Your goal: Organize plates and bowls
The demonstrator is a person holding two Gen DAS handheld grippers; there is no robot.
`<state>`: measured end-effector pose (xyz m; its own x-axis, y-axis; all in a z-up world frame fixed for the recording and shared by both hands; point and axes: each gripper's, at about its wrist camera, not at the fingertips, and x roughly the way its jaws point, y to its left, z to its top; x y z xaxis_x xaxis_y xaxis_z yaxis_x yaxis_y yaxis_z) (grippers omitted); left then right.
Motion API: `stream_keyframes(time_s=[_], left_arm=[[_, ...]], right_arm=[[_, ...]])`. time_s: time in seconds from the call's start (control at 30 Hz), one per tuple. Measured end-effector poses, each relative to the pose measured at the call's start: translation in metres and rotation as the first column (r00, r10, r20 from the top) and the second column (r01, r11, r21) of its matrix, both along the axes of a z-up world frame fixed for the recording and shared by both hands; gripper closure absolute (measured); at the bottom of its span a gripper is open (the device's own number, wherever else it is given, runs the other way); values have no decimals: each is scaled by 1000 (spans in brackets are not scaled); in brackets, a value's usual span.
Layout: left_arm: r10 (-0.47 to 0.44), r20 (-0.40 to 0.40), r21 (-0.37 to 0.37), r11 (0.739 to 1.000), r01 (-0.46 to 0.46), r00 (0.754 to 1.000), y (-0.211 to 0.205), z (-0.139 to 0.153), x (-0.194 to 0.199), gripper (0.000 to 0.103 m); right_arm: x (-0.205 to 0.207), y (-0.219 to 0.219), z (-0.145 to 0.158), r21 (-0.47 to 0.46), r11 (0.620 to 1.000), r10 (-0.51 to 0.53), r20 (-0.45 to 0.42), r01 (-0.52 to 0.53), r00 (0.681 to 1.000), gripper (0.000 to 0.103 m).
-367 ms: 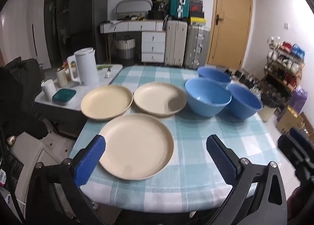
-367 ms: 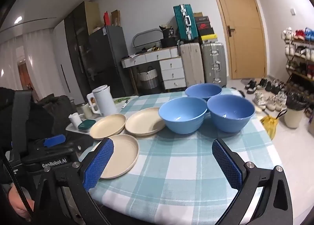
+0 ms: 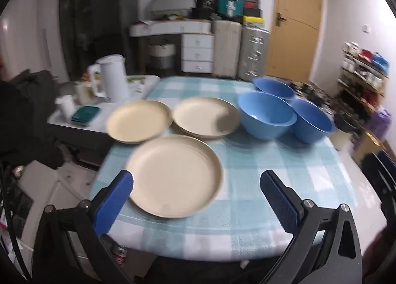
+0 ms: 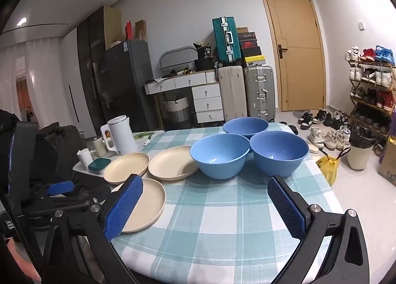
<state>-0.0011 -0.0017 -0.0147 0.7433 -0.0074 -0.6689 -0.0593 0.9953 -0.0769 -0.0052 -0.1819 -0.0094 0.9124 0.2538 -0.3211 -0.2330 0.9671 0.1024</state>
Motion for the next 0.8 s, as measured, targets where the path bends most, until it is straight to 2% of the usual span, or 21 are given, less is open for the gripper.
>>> stream_keyframes(time_s=[0.07,0.17,0.27,0.47,0.53,0.67,0.8], left_arm=[[-61,-48,-44,997,59,997,0,-8,5,0],[-58,-40,-67,996,55,998,-2,-12,3,0],[-39,-11,-78,996,38,999,2,-10,-2,1],[-50,53,-135,989,57,997,3,-1,-15,1],[-39,64,-124,991,47,997,1,1,-17,1],[-32,75,-48,998,35,997,-6,3,-19,1],[-17,93,-1,1000,18,995,-8,7,-21,1]], right_arm=[[-2,-2,2,30,998,48,-2,-48,999,0],[-3,8,-2,-2,1000,31,1,-31,1000,0],[-8,17,-3,-69,998,3,28,-1,1000,0],[-3,14,-9,-51,999,17,1,-17,1000,0],[-4,14,-9,-58,998,10,7,-10,1000,0],[-8,12,-9,-59,998,30,32,-28,999,0],[-16,12,-6,-96,993,-57,105,67,993,0]])
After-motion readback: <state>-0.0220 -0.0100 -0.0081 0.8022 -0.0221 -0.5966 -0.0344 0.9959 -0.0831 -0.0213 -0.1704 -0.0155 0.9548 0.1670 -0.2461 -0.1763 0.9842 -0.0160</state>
